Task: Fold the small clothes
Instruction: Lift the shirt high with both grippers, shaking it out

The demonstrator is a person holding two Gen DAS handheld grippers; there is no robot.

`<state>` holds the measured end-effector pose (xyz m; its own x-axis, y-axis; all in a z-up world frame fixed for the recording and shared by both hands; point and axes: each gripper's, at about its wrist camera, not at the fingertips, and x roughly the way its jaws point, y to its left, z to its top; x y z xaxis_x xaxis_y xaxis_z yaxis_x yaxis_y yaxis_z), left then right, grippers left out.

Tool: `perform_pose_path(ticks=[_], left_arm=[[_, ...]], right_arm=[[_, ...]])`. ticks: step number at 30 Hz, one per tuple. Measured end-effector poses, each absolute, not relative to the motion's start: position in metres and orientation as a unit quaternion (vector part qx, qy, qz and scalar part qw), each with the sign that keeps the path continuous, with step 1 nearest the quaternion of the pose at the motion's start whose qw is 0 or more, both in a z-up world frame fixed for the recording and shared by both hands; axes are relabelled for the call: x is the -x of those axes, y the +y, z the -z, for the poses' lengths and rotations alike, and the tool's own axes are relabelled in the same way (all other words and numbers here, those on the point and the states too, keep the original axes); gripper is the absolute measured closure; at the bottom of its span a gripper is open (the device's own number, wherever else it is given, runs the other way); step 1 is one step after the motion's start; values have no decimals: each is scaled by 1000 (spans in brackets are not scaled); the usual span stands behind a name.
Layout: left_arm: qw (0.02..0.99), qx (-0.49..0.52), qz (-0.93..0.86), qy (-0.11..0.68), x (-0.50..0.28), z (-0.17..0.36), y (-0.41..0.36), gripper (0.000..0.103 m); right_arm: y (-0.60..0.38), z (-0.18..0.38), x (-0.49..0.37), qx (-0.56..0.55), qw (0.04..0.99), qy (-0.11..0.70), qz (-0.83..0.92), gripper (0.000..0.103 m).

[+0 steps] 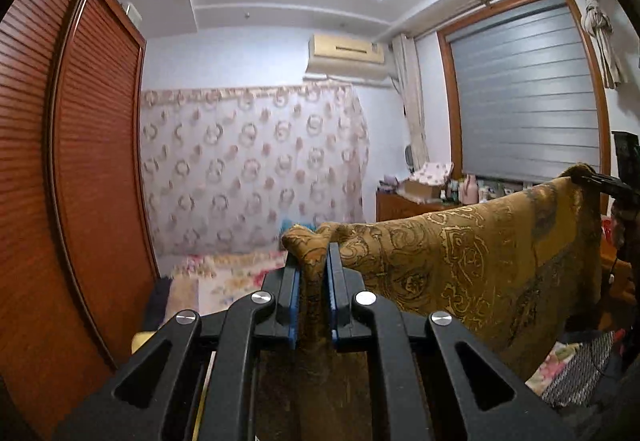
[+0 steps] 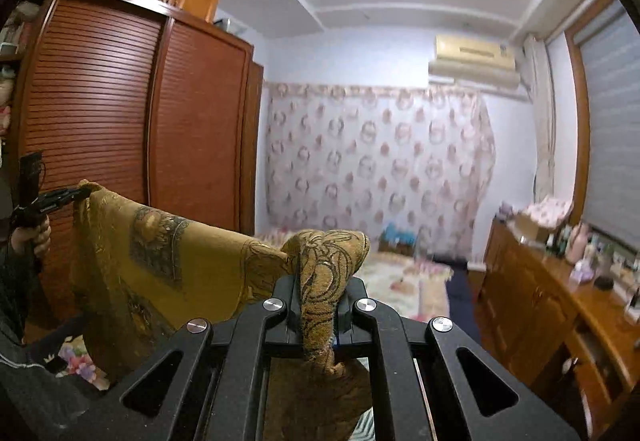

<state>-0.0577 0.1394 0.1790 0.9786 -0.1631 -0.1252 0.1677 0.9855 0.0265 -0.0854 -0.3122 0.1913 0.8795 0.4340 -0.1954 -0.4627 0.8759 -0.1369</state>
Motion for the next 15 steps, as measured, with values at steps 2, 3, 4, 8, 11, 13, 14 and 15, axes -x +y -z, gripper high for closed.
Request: perform_pose_path(ticks=[2,3,4,8,11,13,14,15], left_arm=[[996,-21,77,50,50,-190,140,91],[996,-24,74,48,46,-194,141,91],[996,-23,70,46,37,-198,144,91],[997,-29,50,57,2,-197,148,91],[996,-34,33,81,-35,-181,150,91],[993,-35,23,106,-73,-159,155,91],[992,-36,19,118,-88,-148,156,91],[990,-37,13,132,-113,-131,161,91]], right_arm=[[-312,-203,92,99,966,64,-230,97],[-311,-205,93,102,966,58,-231,97],[-310,-206,89,105,966,55,-231,97],[-298,-191,52,119,965,65,-226,96],[-283,-174,2,132,962,89,-222,96],[-271,-158,-40,134,959,116,-221,96],[-265,-158,-59,137,957,129,-219,96],[-258,-147,-81,143,955,140,-217,96]])
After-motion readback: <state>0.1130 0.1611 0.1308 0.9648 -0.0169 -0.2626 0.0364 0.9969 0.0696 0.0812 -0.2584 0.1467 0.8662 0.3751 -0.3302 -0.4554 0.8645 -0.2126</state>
